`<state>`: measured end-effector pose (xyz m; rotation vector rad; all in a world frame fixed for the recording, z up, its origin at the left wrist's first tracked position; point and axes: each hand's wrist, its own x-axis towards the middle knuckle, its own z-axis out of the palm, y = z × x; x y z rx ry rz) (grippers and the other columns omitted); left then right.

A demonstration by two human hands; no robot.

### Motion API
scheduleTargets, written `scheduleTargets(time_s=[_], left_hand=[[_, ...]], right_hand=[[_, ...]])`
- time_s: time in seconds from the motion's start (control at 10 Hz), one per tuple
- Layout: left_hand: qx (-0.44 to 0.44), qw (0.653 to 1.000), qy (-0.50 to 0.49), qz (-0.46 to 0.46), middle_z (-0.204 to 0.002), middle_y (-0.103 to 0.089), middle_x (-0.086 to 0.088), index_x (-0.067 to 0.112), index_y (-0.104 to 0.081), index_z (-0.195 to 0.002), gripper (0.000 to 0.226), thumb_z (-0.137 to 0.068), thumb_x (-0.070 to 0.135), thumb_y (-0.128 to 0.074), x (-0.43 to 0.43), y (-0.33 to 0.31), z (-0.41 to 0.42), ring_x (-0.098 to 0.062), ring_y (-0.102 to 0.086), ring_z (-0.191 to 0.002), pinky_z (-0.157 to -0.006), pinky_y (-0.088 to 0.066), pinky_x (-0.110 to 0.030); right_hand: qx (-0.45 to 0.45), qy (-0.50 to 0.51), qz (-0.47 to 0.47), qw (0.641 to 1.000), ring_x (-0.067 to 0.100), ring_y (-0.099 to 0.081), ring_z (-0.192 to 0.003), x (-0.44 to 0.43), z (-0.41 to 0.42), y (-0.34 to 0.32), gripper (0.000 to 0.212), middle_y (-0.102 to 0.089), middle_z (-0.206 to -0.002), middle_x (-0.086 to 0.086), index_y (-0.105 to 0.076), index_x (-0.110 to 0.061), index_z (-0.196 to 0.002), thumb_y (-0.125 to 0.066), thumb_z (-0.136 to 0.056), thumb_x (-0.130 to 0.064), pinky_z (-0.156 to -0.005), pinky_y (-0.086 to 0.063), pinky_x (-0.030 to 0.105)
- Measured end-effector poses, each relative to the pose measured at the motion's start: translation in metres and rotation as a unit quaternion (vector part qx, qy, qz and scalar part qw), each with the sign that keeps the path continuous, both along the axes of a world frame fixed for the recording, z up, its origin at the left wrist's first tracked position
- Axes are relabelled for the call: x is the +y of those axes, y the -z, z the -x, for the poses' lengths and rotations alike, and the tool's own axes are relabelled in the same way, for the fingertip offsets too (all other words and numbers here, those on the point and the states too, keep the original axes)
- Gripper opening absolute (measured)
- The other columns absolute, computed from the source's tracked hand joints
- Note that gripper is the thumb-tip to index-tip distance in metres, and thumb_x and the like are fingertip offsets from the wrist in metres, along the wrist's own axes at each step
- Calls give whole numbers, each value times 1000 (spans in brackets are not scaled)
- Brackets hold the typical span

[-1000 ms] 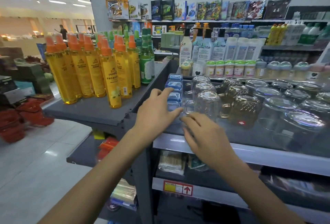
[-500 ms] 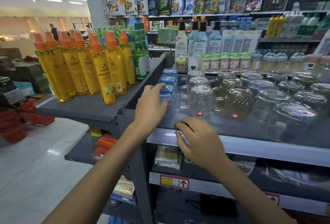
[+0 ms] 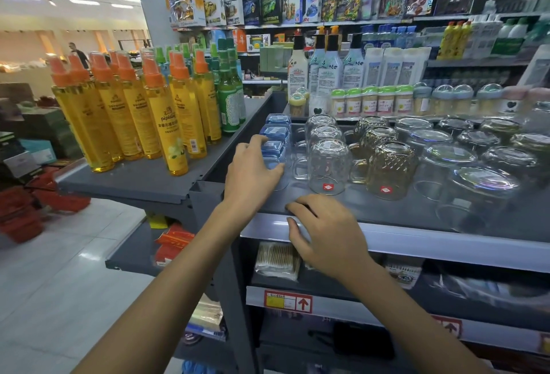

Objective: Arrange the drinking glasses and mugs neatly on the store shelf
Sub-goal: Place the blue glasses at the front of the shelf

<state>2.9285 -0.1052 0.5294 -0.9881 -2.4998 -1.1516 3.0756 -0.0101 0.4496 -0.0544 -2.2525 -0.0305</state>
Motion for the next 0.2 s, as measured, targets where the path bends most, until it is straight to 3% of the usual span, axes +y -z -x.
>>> scheduleTargets(time_s=[0.2], left_hand=[[-3, 1000, -1, -12, -139, -48, -5, 26, -47, -145, 61, -92, 40, -73, 0, 0, -3, -26, -58, -119, -88, -42, -30]], right_hand=[[27, 1, 59, 998, 26, -64, -86, -2, -6, -7, 15, -69, -95, 4, -71, -10, -100, -61, -92, -18, -74, -53, 39]])
